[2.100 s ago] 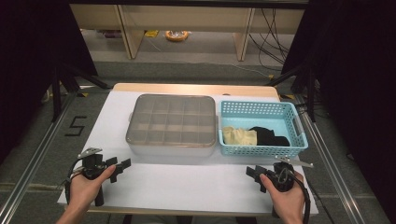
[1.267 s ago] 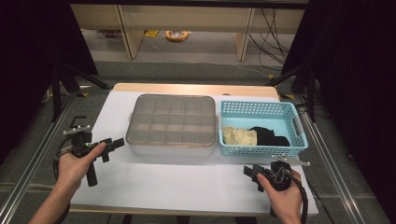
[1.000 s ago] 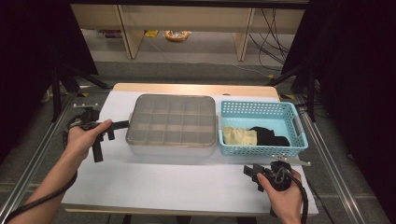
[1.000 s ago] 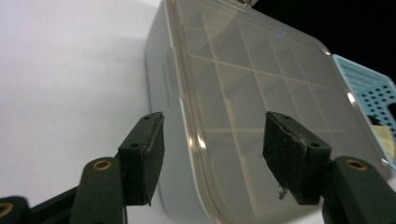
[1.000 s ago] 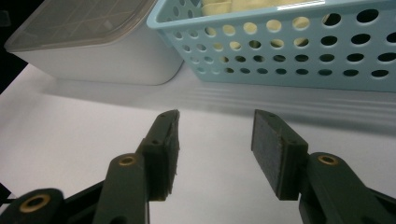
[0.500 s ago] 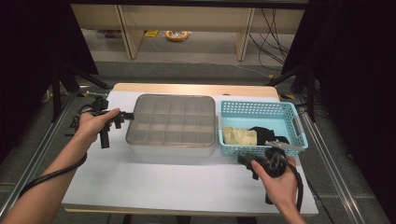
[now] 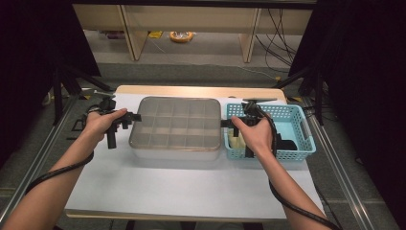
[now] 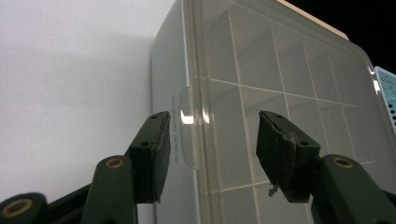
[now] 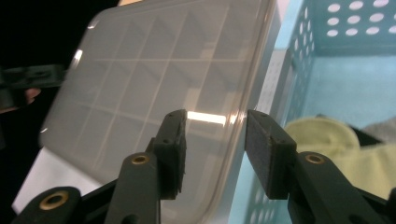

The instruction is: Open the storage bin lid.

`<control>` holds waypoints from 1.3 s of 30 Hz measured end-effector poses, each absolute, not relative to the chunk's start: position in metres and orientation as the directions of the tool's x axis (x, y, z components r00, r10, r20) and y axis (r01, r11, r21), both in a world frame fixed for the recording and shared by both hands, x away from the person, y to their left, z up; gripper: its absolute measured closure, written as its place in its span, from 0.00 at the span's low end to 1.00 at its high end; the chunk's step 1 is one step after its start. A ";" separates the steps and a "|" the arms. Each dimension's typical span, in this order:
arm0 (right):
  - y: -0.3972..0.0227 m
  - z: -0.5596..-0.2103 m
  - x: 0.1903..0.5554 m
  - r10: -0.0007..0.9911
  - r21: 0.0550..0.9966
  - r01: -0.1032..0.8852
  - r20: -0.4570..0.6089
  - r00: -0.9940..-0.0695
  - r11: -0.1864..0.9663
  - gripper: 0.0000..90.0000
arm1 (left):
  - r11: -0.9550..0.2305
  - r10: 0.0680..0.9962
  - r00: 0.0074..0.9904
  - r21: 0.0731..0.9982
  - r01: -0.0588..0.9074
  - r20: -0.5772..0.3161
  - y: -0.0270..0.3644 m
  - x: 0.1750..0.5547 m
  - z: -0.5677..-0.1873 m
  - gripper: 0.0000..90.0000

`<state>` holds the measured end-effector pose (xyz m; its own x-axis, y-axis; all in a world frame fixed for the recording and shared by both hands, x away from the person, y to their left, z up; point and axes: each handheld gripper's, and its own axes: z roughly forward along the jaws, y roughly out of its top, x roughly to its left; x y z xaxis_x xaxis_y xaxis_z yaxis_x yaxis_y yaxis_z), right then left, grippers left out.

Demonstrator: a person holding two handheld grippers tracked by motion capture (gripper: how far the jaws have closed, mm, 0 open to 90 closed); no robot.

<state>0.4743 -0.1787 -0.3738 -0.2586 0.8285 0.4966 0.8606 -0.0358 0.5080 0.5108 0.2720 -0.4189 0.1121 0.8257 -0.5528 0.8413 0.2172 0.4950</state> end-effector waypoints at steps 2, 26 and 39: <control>-0.173 -0.376 0.483 0.830 0.472 0.879 0.515 -0.213 -0.068 0.65 | 0.192 0.831 0.124 0.488 0.851 -0.542 0.273 0.511 -0.419 0.50; -0.154 -0.389 0.487 0.841 0.370 0.928 0.514 -0.168 -0.041 0.65 | 0.205 0.833 0.097 0.465 0.861 -0.545 0.268 0.520 -0.422 0.61; -0.151 -0.390 0.485 0.841 0.355 0.933 0.521 -0.150 -0.053 0.65 | 0.229 0.831 0.076 0.464 0.855 -0.550 0.276 0.520 -0.417 0.75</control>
